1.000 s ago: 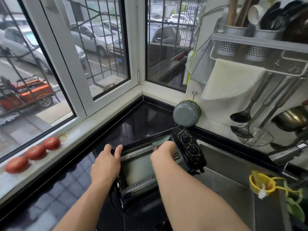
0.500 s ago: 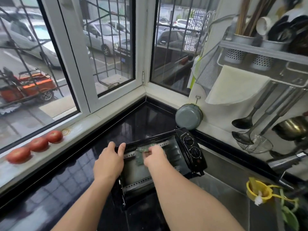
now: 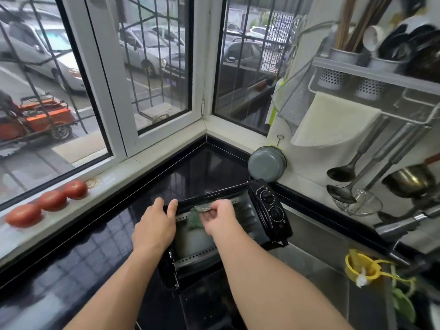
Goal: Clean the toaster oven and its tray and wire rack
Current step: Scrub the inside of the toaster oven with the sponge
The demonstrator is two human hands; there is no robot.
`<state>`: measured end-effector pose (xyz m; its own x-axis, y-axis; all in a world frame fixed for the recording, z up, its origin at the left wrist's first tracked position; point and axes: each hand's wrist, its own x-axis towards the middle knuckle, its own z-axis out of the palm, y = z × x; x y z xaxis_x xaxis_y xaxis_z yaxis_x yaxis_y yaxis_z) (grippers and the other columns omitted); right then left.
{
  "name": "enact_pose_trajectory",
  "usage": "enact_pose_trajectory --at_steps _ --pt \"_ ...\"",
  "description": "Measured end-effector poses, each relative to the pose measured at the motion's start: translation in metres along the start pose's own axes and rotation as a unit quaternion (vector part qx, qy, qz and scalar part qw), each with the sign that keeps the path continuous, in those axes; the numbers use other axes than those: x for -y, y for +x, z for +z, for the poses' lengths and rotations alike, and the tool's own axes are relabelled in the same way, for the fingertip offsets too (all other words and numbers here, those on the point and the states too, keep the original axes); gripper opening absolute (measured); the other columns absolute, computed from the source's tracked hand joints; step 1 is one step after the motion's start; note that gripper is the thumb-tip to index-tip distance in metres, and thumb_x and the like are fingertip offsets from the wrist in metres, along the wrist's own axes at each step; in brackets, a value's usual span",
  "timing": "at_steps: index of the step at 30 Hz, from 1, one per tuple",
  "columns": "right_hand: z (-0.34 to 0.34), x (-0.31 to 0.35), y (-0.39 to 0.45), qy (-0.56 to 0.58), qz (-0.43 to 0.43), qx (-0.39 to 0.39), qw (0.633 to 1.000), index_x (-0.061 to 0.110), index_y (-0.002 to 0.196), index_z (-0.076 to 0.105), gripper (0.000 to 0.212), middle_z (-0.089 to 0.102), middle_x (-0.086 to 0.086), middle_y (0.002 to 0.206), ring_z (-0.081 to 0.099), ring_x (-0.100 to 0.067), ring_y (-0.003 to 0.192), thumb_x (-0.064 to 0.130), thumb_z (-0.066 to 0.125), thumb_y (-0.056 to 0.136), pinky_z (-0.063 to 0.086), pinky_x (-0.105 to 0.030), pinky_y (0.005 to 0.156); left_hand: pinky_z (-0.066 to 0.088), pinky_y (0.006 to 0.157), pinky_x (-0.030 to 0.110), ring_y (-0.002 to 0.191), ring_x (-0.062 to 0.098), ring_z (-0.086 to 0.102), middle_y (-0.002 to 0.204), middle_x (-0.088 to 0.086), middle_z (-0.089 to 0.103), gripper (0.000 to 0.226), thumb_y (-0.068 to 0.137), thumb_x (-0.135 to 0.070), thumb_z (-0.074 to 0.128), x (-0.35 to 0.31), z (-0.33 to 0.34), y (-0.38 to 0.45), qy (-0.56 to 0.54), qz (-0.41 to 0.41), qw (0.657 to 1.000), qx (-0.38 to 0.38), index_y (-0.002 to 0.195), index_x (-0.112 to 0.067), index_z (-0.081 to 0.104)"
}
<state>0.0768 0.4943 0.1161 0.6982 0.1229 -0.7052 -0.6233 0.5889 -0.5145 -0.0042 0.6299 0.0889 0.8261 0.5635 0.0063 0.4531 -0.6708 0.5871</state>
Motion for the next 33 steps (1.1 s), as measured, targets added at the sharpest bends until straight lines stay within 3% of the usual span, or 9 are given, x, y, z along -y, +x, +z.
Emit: enact_pose_trajectory --at_steps 4,7,10,13,15,19,24,29,33 --pt "-0.012 0.017 0.010 -0.009 -0.049 -0.051 0.997 0.009 0.093 0.057 0.014 0.061 -0.012 0.090 0.061 -0.027 0.083 -0.002 0.049 0.089 0.053 -0.037 0.072 0.046 0.081 0.047 0.096 0.040 0.062 0.108 0.005 0.062 0.045 0.104 -0.066 0.022 -0.001 -0.003 -0.008 -0.010 0.007 1.000 0.001 0.095 -0.026 0.041" --pt "0.000 -0.017 -0.007 -0.171 0.012 0.034 0.985 0.009 0.094 0.060 0.017 0.066 -0.013 0.089 0.064 -0.026 0.085 -0.003 0.049 0.090 0.054 -0.037 0.074 0.046 0.080 0.047 0.097 0.040 0.061 0.108 0.004 0.059 0.045 0.104 -0.066 0.024 -0.003 -0.003 -0.011 -0.017 -0.002 1.000 -0.003 0.095 -0.026 0.042" --pt "0.012 -0.047 -0.032 -0.298 0.052 0.100 0.948 0.011 0.083 0.063 0.018 0.063 -0.004 0.058 0.060 -0.017 0.051 -0.003 0.051 0.084 0.050 -0.026 0.054 0.045 0.079 0.046 0.096 0.034 0.058 0.107 0.003 0.056 0.041 0.104 -0.064 0.031 -0.001 0.001 -0.015 -0.055 -0.003 0.998 -0.015 0.098 -0.026 0.045" --pt "0.004 -0.047 -0.050 -0.389 0.011 0.134 0.911 0.007 0.083 0.064 0.020 0.061 -0.010 0.067 0.060 -0.024 0.060 -0.007 0.051 0.080 0.048 -0.024 0.056 0.042 0.077 0.043 0.092 0.028 0.057 0.100 -0.001 0.057 0.037 0.101 -0.064 0.039 0.004 0.005 -0.018 -0.108 -0.005 0.994 -0.023 0.098 -0.029 0.049" --pt "-0.011 -0.041 -0.061 -0.551 -0.049 0.160 0.818 0.004 0.093 0.066 0.021 0.063 -0.014 0.082 0.057 -0.025 0.074 -0.006 0.050 0.083 0.044 -0.019 0.054 0.041 0.077 0.041 0.093 0.025 0.058 0.101 -0.003 0.061 0.032 0.101 -0.064 0.043 0.006 0.006 -0.019 -0.125 -0.005 0.992 -0.027 0.101 -0.033 0.052" --pt "-0.043 -0.041 -0.077 -0.877 -0.133 0.200 0.416 0.006 0.111 0.063 0.026 0.064 -0.017 0.113 0.060 -0.034 0.096 0.007 0.049 0.089 0.053 -0.034 0.078 0.042 0.073 0.039 0.086 0.019 0.057 0.098 -0.006 0.062 0.030 0.100 -0.066 0.045 0.005 0.006 -0.023 -0.147 -0.003 0.988 -0.038 0.098 -0.036 0.052" --pt "-0.074 -0.017 -0.074 -0.924 -0.182 0.238 0.235 0.004 0.108 0.064 0.029 0.051 -0.013 0.113 0.049 -0.034 0.110 0.004 0.045 0.087 0.047 -0.040 0.089 0.039 0.071 0.037 0.087 0.018 0.055 0.098 -0.008 0.060 0.032 0.099 -0.067 0.045 0.003 0.005 -0.031 -0.146 -0.008 0.988 -0.044 0.098 -0.036 0.052" --pt "-0.109 0.058 -0.059 -0.975 -0.127 0.072 0.166 0.005 0.113 0.063 0.033 0.064 -0.018 0.119 0.062 -0.036 0.106 0.002 0.044 0.086 0.047 -0.036 0.079 0.040 0.072 0.037 0.090 0.021 0.057 0.100 -0.006 0.061 0.034 0.101 -0.065 0.046 0.000 0.002 -0.034 -0.155 -0.019 0.987 -0.041 0.100 -0.031 0.053" --pt "-0.087 0.016 -0.060 -0.942 -0.108 0.166 0.271 0.014 0.127 0.062 0.046 0.060 -0.016 0.134 0.057 -0.035 0.120 0.004 0.040 0.087 0.047 -0.035 0.090 0.045 0.075 0.041 0.091 0.021 0.058 0.099 -0.006 0.062 0.034 0.101 -0.064 0.047 0.000 0.006 -0.043 -0.163 -0.012 0.985 -0.059 0.100 -0.031 0.053"
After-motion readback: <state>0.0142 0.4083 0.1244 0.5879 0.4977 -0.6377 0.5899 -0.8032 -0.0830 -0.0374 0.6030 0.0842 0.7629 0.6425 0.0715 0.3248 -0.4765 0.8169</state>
